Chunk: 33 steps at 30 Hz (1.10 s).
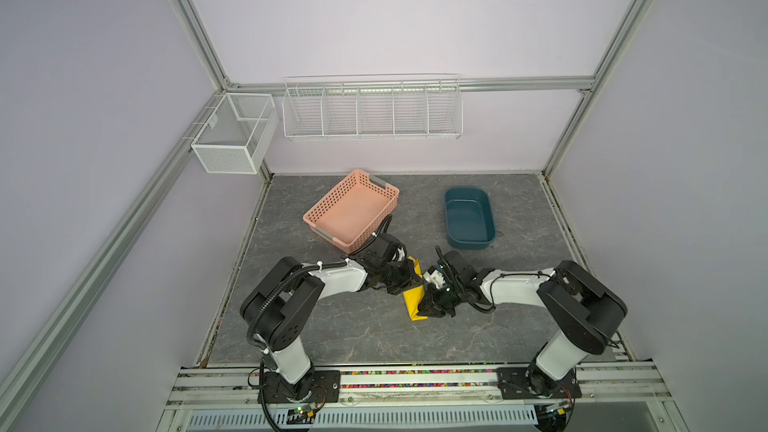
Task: Place the utensils on the paper napkin and roll it up
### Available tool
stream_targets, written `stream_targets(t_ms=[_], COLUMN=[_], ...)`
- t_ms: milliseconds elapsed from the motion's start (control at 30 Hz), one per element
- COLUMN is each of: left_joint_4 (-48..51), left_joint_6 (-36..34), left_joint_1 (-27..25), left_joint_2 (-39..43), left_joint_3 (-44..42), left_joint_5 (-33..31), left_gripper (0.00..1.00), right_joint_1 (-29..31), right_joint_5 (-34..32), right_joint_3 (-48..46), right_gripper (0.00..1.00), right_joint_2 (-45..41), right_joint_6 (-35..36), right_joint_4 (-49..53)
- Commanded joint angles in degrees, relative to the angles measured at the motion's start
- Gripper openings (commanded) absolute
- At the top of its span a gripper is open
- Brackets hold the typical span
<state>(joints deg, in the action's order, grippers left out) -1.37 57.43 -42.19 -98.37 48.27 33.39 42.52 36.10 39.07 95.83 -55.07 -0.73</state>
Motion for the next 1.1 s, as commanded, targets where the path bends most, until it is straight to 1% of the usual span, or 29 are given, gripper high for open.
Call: stream_targets(t_ms=[0,233,500,700,900,967,1033,1067], left_joint_4=[0.5,-1.45,-4.87,-4.4,-3.51,-3.83,-3.93,-3.91], left_joint_6=[1.14,2.08,3.31,2.37,1.31,1.09,0.87,0.84], left_joint_1=[-0.51,-1.05,-1.4,-1.4,-1.4,-1.4,-1.4,-1.4], left_joint_2=[0.07,-3.88,-8.59,-10.13,-9.92,-10.08,-10.22,-10.27], left_joint_3=[1.9,3.22,2.78,1.34,0.13,0.13,0.2,0.28], left_joint_5=[0.83,1.33,3.42,3.8,3.0,3.08,3.17,3.18], left_gripper=[0.0,0.0,0.0,0.0,0.0,0.0,0.0,0.0], right_joint_1=[0.39,0.41,0.37,0.2,-1.16,-1.92,-2.2,-2.22], right_joint_5=[-2.14,-2.44,-2.85,-4.38,-9.26,-9.59,-8.57,-8.12], right_joint_3=[-0.93,-1.36,-1.35,-0.55,0.39,-0.02,-0.32,-0.12], right_gripper=[0.13,0.13,0.13,0.14,0.21,0.24,0.3,0.36], right_joint_2=[2.0,1.55,0.79,-2.36,-10.62,-13.16,-14.6,-14.96], right_joint_6=[0.79,1.02,1.54,2.4,4.87,4.42,3.19,2.72], right_joint_4=[2.41,2.8,3.85,7.45,17.52,19.1,18.3,17.97])
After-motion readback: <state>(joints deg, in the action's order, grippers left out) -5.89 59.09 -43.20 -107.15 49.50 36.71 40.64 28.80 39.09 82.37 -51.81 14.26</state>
